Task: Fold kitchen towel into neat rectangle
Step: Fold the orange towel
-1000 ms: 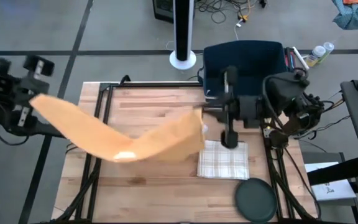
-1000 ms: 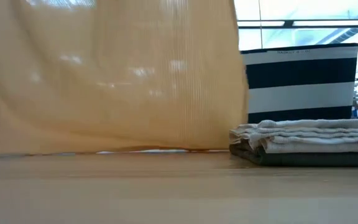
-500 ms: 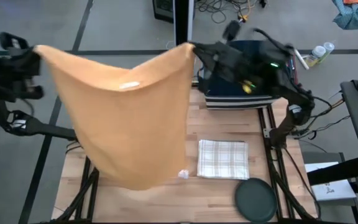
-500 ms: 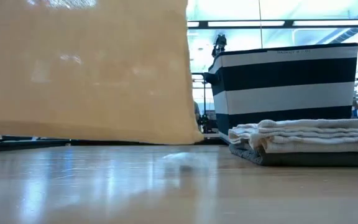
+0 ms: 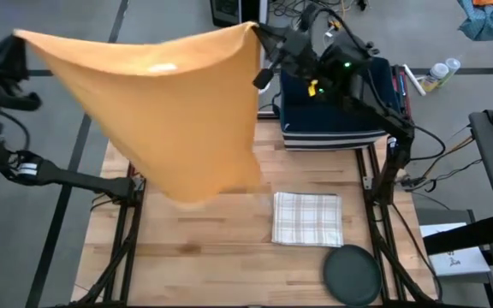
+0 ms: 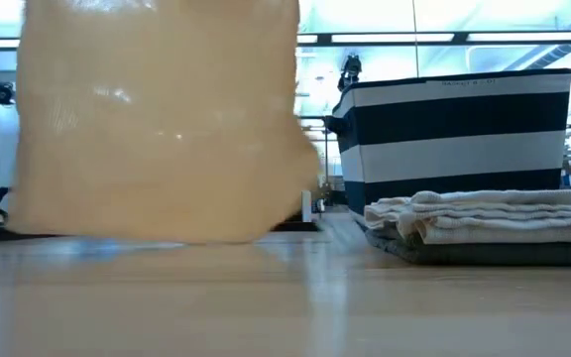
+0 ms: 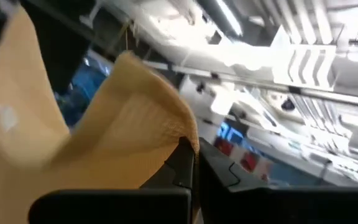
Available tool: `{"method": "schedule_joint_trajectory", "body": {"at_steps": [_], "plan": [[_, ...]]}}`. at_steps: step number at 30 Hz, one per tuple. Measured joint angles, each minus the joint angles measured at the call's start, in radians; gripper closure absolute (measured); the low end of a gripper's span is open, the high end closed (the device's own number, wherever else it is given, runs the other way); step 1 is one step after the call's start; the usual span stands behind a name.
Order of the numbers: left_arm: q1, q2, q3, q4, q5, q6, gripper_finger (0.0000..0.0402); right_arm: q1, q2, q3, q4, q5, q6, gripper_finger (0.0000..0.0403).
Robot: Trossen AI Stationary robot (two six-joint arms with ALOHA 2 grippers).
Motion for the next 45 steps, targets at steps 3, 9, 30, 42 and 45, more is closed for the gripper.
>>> {"method": "schedule_joint_trajectory", "body": {"at_steps": [3,9,30,42,45], "plan": [[0.000,0.005,0.071,-0.131,0.114,-0.095,0.0401,0.032,-0.013,0.002,0.015,-0.090,0.005,0.0403],[0.000,0.002,0.117,-0.348,0.300,-0.279,0.0401,0.113,-0.062,0.004,-0.077,-0.123,0.036,0.0403],[0.004,-0.149,-0.192,-0.674,0.730,-0.573,0.0401,0.531,-0.029,-0.004,-0.710,-0.123,0.431,0.0403],[0.018,-0.330,-0.538,-0.603,0.911,-0.748,0.0401,0.640,0.167,-0.021,-0.777,-0.040,0.575,0.0403],[0.019,-0.355,-0.610,-0.585,0.958,-0.789,0.0401,0.671,0.190,-0.022,-0.845,0.051,0.637,0.0403]]}}
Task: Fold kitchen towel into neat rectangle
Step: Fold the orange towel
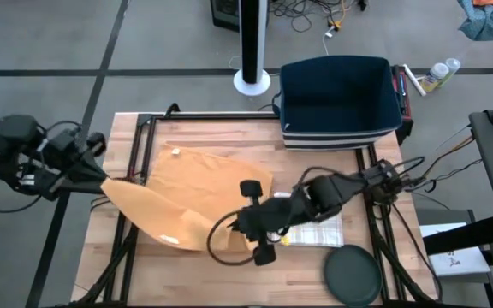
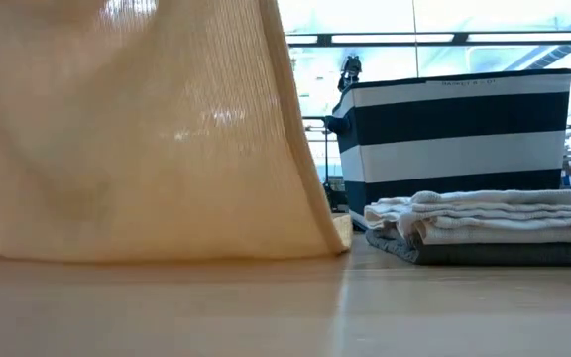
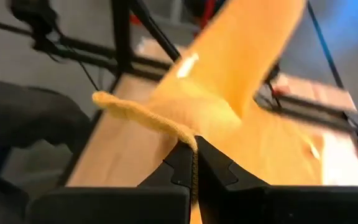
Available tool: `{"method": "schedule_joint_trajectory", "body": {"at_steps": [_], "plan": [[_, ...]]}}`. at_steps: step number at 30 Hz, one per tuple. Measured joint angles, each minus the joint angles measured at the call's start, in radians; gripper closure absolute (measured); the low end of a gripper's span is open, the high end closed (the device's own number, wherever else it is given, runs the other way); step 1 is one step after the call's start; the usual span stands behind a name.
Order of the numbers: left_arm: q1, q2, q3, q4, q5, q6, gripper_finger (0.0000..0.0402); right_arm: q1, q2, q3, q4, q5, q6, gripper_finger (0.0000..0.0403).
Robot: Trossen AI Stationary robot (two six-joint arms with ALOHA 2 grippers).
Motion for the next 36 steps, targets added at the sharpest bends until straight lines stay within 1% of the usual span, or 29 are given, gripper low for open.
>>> {"method": "schedule_joint_trajectory", "body": {"at_steps": [3,6,9,13,15,18,21,23,25,27,28,29,30,33,36], "plan": [[0.000,-0.023,-0.086,0.030,0.045,-0.060,0.0401,0.052,0.001,-0.009,-0.120,0.135,0.098,0.0403],[0.000,-0.044,-0.167,0.086,0.099,-0.107,0.0401,0.121,-0.005,-0.026,-0.219,0.311,0.217,0.0403],[0.000,-0.055,-0.234,0.168,0.184,-0.137,0.0401,0.193,-0.021,-0.033,-0.247,0.454,0.323,0.0403],[0.000,-0.060,-0.305,0.259,0.294,-0.146,0.0401,0.276,-0.027,-0.039,-0.246,0.561,0.439,0.0403],[0.000,-0.060,-0.342,0.264,0.310,-0.130,0.0401,0.297,-0.021,-0.066,-0.248,0.607,0.485,0.0403],[0.000,-0.060,-0.409,0.260,0.330,-0.068,0.0401,0.281,-0.020,-0.138,-0.264,0.663,0.517,0.0403],[0.000,-0.060,-0.479,0.294,0.318,-0.027,0.0401,0.214,-0.022,-0.221,-0.315,0.666,0.584,0.0403],[0.000,-0.059,-0.519,0.321,0.280,-0.024,0.0401,0.160,-0.029,-0.278,-0.357,0.666,0.628,0.0403],[0.000,-0.061,-0.540,0.322,0.194,-0.012,0.0401,0.103,-0.038,-0.338,-0.368,0.666,0.646,0.0403],[-0.001,-0.063,-0.549,0.301,0.058,0.013,0.0401,0.047,-0.040,-0.388,-0.356,0.662,0.645,0.0403],[-0.001,-0.063,-0.554,0.276,-0.006,0.020,0.0402,0.017,-0.040,-0.415,-0.342,0.650,0.639,0.0403],[0.001,-0.061,-0.564,0.250,-0.046,0.022,0.0401,-0.012,-0.040,-0.444,-0.320,0.623,0.625,0.0403],[0.000,-0.054,-0.576,0.228,-0.054,0.022,0.0401,-0.040,-0.040,-0.479,-0.280,0.591,0.599,0.0403],[-0.001,-0.026,-0.652,0.196,-0.041,-0.040,0.0401,-0.115,-0.041,-0.603,-0.056,0.472,0.499,0.0403],[-0.002,0.012,-0.771,0.261,-0.047,-0.108,0.0401,-0.171,-0.040,-0.735,0.206,0.316,0.385,0.0403]]}}
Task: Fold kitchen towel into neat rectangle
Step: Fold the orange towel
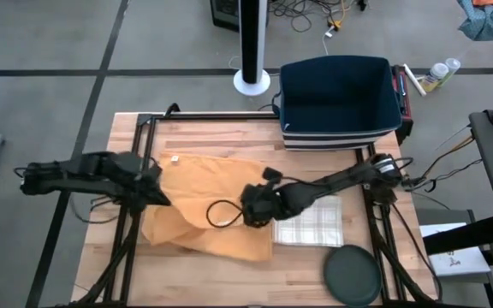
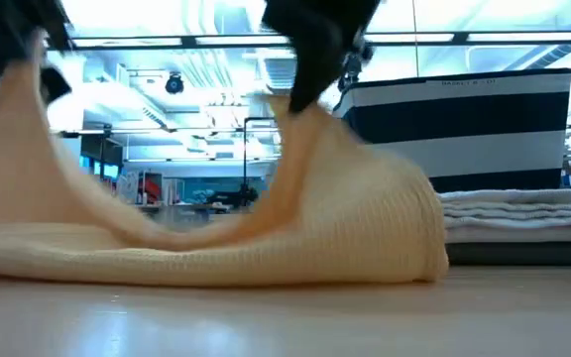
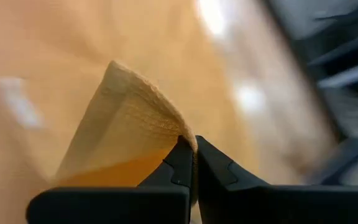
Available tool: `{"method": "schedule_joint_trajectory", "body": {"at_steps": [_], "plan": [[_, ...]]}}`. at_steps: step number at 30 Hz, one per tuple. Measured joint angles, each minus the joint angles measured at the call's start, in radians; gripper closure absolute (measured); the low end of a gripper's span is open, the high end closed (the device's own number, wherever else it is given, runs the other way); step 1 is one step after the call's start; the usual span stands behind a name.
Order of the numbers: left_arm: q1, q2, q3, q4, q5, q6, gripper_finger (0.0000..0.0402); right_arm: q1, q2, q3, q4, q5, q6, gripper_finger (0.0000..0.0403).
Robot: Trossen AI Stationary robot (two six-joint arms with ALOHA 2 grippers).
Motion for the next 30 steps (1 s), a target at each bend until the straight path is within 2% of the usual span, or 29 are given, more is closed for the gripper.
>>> {"method": "schedule_joint_trajectory", "body": {"at_steps": [2,4,7,9,14,17,22,25,30], "plan": [[0.000,0.036,-0.076,0.079,-0.016,-0.032,0.0401,-0.033,0.000,-0.078,0.151,-0.068,-0.033,0.0403],[0.000,0.083,-0.124,0.171,-0.011,-0.086,0.0401,-0.064,0.000,-0.134,0.222,-0.091,-0.033,0.0403],[-0.002,0.167,-0.157,0.281,-0.013,-0.204,0.0401,-0.105,0.000,-0.185,0.245,-0.090,-0.005,0.0403],[-0.003,0.220,-0.158,0.346,-0.016,-0.216,0.0401,-0.124,0.002,-0.213,0.253,-0.092,-0.001,0.0403],[-0.003,0.355,-0.159,0.388,-0.102,-0.200,0.0401,-0.182,0.016,-0.271,0.341,-0.112,0.014,0.0403],[-0.003,0.446,-0.163,0.391,-0.144,-0.195,0.0401,-0.214,0.049,-0.293,0.398,-0.168,0.033,0.0403],[-0.004,0.588,-0.188,0.407,-0.151,-0.180,0.0401,-0.222,0.136,-0.288,0.517,-0.305,0.038,0.0403],[-0.021,0.660,-0.203,0.412,-0.111,-0.170,0.0401,-0.202,0.168,-0.254,0.535,-0.397,0.026,0.0403],[-0.086,0.723,-0.207,0.443,-0.011,-0.143,0.0401,-0.146,0.183,-0.200,0.511,-0.629,-0.144,0.0403]]}}
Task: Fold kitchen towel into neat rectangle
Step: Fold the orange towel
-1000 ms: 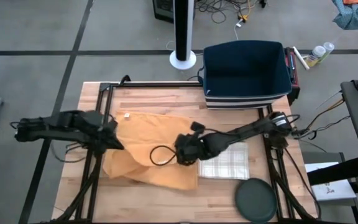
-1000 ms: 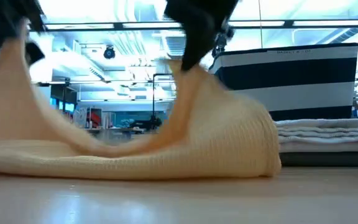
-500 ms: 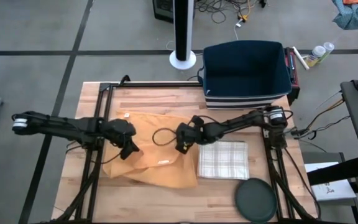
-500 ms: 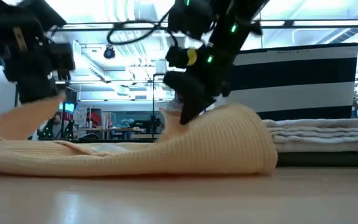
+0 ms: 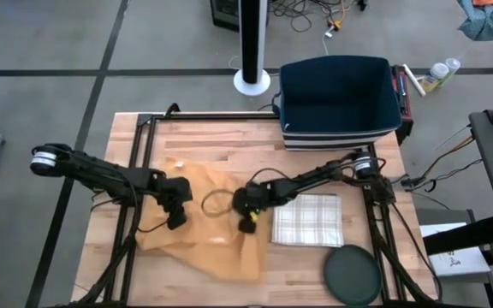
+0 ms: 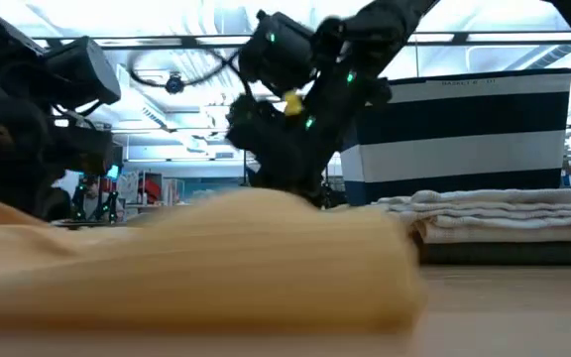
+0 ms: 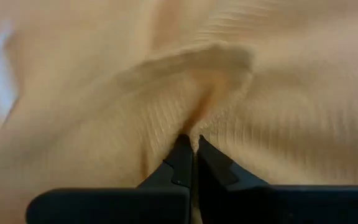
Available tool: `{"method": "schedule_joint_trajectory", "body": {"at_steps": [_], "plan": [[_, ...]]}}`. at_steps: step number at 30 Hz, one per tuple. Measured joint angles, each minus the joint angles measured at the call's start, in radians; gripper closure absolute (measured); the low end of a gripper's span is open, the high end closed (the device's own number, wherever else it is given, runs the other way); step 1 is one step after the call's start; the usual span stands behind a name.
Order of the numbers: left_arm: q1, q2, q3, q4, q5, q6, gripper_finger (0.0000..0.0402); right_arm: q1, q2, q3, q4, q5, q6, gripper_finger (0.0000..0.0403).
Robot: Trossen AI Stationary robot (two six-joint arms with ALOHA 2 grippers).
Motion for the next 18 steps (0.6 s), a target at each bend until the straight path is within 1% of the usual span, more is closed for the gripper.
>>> {"method": "schedule_joint_trajectory", "body": {"at_steps": [1,2,3,5,6,8,13,16,18], "plan": [[-0.012,0.003,-0.001,0.005,0.019,0.000,0.0401,0.002,0.000,0.011,-0.020,-0.023,-0.028,0.0403],[-0.025,0.007,-0.003,0.013,0.044,0.000,0.0401,-0.001,-0.002,0.021,-0.052,-0.016,-0.043,0.0403],[-0.037,0.012,-0.005,0.014,0.068,-0.003,0.0401,-0.014,-0.005,0.031,-0.097,0.018,-0.049,0.0403],[-0.058,0.015,-0.004,0.025,0.094,-0.014,0.0401,-0.050,-0.008,0.046,-0.177,0.119,-0.058,0.0403],[-0.068,0.014,-0.004,0.026,0.092,-0.026,0.0401,-0.070,-0.008,0.047,-0.196,0.150,-0.064,0.0403],[-0.087,0.017,-0.005,0.035,0.075,-0.060,0.0401,-0.107,-0.008,0.046,-0.212,0.175,-0.076,0.0403],[-0.112,0.001,-0.005,0.073,0.014,-0.096,0.0401,-0.178,-0.010,0.057,-0.224,0.156,-0.105,0.0403],[-0.113,-0.030,-0.007,0.054,-0.002,-0.091,0.0401,-0.181,-0.016,0.075,-0.238,0.113,-0.128,0.0403],[-0.113,-0.064,-0.007,0.034,-0.005,-0.085,0.0401,-0.158,-0.025,0.094,-0.266,0.092,-0.135,0.0403]]}}
